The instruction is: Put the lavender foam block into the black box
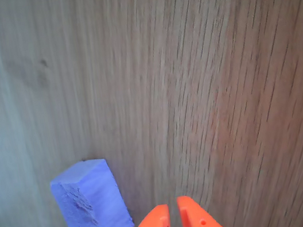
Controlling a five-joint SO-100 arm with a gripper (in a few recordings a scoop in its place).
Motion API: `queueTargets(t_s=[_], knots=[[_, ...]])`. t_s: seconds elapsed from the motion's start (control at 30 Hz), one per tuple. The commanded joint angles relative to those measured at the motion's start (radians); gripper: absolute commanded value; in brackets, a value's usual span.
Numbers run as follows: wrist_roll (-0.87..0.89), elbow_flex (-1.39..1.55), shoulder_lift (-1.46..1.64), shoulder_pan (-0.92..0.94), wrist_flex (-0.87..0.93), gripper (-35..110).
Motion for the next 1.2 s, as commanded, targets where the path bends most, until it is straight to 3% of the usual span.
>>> queueTargets(t_s=[0.0,1.17], knots=[[-0.19,0.003,0.014,0.04,-0.012,0],[-0.115,0.003,0.014,0.055,0.017,0]])
